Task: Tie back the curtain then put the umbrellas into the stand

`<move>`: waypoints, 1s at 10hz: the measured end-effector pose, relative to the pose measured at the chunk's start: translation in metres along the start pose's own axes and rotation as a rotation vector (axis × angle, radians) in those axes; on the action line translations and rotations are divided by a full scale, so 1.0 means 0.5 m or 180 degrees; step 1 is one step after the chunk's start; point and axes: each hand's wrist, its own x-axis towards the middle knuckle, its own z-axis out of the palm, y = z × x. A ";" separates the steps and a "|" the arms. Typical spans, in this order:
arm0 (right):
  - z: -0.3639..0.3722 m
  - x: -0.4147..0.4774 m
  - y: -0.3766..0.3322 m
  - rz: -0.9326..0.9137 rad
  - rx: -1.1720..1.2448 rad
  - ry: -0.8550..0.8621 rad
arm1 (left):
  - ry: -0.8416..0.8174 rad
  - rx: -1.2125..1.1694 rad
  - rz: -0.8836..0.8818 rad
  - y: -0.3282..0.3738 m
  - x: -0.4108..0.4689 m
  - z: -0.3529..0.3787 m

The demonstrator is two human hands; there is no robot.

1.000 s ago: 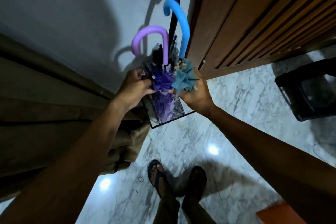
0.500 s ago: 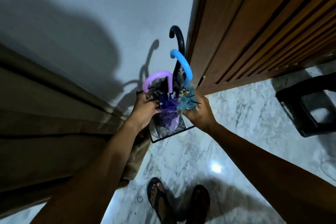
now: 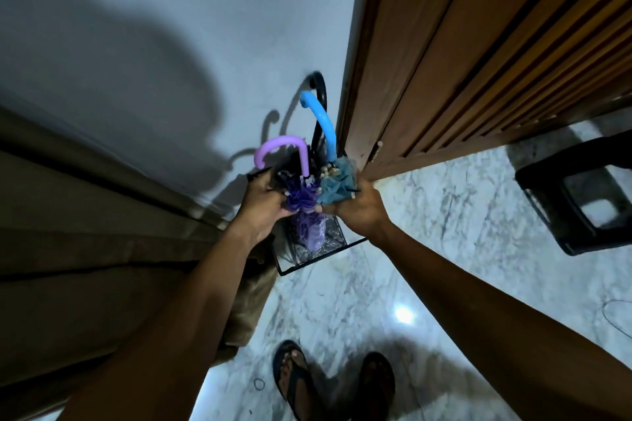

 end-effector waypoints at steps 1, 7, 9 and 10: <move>-0.005 -0.028 -0.007 0.0102 0.0321 0.0462 | -0.0169 -0.0293 -0.0105 0.011 -0.025 -0.003; -0.004 -0.106 -0.037 0.0094 -0.1276 0.1141 | 0.0251 0.0077 0.0042 0.019 -0.117 0.020; -0.038 -0.161 -0.114 -0.0053 -0.1115 0.0919 | 0.0288 0.0543 0.0148 0.080 -0.195 0.003; -0.064 -0.214 -0.179 -0.0041 -0.1104 0.0957 | 0.0149 0.0875 0.0107 0.113 -0.258 -0.007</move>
